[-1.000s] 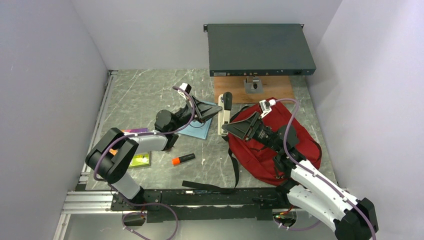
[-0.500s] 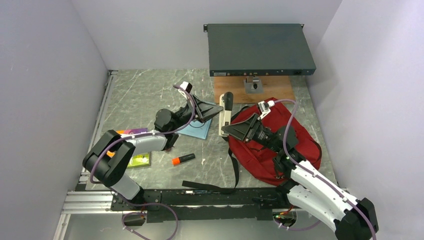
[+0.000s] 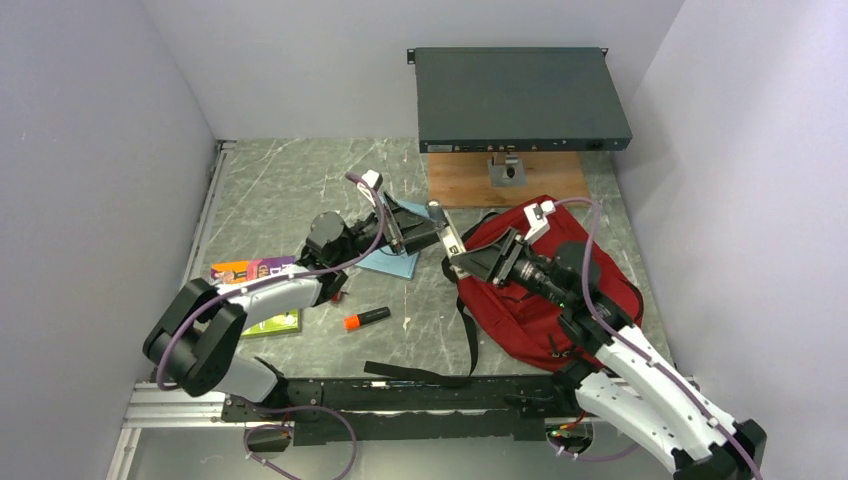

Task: Pack the student bag
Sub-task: Pick up the stationery from the center of the board, then place the stationery in the student bag.

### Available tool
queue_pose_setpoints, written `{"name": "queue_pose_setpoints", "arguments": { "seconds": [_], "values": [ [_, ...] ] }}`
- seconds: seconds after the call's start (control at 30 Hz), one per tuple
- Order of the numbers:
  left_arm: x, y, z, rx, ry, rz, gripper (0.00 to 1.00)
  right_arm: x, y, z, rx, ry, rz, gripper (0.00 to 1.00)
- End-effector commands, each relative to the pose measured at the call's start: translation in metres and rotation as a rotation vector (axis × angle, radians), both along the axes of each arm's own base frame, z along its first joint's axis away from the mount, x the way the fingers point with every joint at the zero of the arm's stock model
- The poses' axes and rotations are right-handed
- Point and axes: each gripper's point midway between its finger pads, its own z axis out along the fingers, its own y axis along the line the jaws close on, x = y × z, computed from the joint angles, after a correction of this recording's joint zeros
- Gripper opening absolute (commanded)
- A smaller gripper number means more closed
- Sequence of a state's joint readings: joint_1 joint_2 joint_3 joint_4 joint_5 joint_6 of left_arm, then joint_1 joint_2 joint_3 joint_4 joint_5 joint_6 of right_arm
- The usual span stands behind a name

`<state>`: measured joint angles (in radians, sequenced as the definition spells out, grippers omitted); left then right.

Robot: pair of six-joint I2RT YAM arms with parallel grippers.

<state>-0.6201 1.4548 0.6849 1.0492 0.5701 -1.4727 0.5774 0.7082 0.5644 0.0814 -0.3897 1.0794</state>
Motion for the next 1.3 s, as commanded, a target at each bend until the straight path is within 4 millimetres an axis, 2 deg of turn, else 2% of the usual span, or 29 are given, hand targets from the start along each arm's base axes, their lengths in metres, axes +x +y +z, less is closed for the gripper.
{"name": "queue_pose_setpoints", "arguments": {
  "seconds": [0.0, 0.13, 0.2, 0.27, 0.33, 0.4, 0.47, 0.57, 0.63, 0.7, 0.8, 0.93, 1.07, 1.17, 1.27],
  "values": [
    [0.000, 0.009, -0.017, 0.153, -0.065, 0.041, 0.81, 0.007, -0.038, 0.024, -0.171, -0.121, -0.177, 0.00],
    [0.006, 0.008, -0.046, 0.287, -0.034, 0.063, 0.80, 0.011, -0.080, 0.012, -0.340, -0.098, -0.350, 0.00],
    [0.005, 0.003, -0.049, 0.337, -0.062, 0.073, 0.79, 0.012, -0.105, 0.005, -0.436, -0.069, -0.451, 0.00],
    [-0.001, -0.014, -0.050, 0.423, -0.145, 0.070, 0.78, 0.010, -0.138, -0.013, -0.565, 0.013, -0.568, 0.00],
    [-0.011, -0.039, -0.052, 0.543, -0.273, 0.050, 0.79, 0.006, -0.170, -0.029, -0.690, 0.081, -0.688, 0.00],
    [-0.021, -0.067, -0.057, 0.631, -0.359, 0.014, 0.78, -0.002, -0.190, -0.040, -0.760, 0.143, -0.752, 0.00],
    [-0.019, -0.087, -0.064, 0.649, -0.379, -0.010, 0.74, -0.003, -0.195, -0.044, -0.768, 0.147, -0.773, 0.00],
    [-0.009, -0.099, -0.071, 0.623, -0.368, 0.007, 0.69, -0.001, -0.203, -0.058, -0.761, 0.198, -0.844, 0.00],
    [-0.008, -0.106, -0.071, 0.605, -0.367, 0.001, 0.68, 0.001, -0.213, -0.059, -0.758, 0.217, -0.920, 0.00],
    [-0.008, -0.113, -0.067, 0.574, -0.410, -0.002, 0.67, 0.003, -0.224, -0.049, -0.782, 0.207, -0.983, 0.00],
    [-0.007, -0.131, -0.064, 0.552, -0.496, -0.011, 0.70, 0.002, -0.251, -0.018, -0.873, 0.191, -1.116, 0.00],
    [-0.010, -0.171, -0.078, 0.603, -0.589, -0.078, 0.69, -0.007, -0.278, -0.001, -0.959, 0.174, -1.233, 0.00],
    [-0.004, -0.201, -0.099, 0.701, -0.639, -0.023, 0.53, -0.012, -0.283, 0.001, -0.933, 0.152, -1.243, 0.00],
    [0.002, -0.218, -0.116, 0.735, -0.654, -0.018, 0.51, -0.017, -0.278, -0.007, -0.877, 0.180, -1.218, 0.00],
    [0.008, -0.232, -0.125, 0.796, -0.701, 0.025, 0.53, -0.025, -0.280, -0.012, -0.826, 0.208, -1.230, 0.00]
  ]
}}
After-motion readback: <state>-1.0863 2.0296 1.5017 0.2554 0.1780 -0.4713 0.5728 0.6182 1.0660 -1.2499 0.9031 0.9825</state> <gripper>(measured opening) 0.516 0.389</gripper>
